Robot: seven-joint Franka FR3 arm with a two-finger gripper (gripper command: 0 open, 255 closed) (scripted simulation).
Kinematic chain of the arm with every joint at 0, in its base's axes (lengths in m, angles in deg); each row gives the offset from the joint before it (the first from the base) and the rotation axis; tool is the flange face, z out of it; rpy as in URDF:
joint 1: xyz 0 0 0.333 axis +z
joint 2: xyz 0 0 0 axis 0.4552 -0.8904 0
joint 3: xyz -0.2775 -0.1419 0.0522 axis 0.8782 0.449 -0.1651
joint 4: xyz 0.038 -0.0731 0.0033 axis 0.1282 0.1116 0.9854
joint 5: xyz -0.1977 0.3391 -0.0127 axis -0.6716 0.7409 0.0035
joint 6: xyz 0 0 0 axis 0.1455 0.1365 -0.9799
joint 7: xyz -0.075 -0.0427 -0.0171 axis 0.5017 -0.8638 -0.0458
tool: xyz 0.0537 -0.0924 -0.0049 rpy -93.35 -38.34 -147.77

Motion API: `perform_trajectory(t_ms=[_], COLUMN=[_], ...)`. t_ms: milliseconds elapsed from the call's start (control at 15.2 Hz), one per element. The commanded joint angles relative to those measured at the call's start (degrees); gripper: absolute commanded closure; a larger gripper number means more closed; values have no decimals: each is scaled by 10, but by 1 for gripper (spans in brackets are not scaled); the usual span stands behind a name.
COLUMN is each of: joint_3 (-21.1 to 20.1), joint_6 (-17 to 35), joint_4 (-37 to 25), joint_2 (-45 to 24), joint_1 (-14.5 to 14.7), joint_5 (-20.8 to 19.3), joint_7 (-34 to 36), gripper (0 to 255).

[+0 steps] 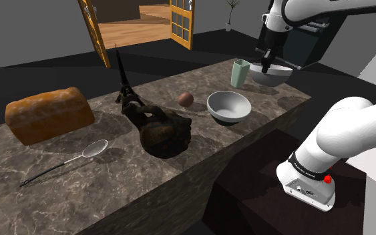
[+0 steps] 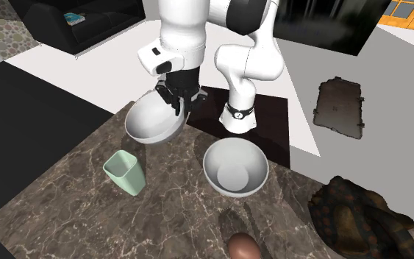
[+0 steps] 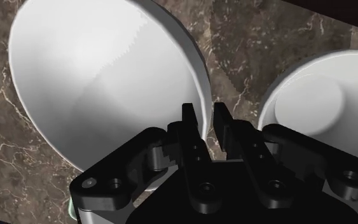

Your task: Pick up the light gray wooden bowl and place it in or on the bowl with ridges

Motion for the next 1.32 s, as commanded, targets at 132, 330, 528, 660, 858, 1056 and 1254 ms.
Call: perform_trajectory(t_ms=[132,330,528,660,858,1056,1254], joint_3=[-5,-19,-56,-81,-117,-152,-187], joint_6=[-33,-50,-65,-74,-85,-95,-104], joint_4=[-30,-43,-49,-57,-73,-95,-122], joint_2=[3,5,6,3,-7,-23,-45], joint_1=[1,8,25,36,53,68,82], joint_5=[4,14,39,56,81,104,125], joint_7=[-4,8,47,74,114,153,193], gripper=[255,255,255,255,255,255,255])
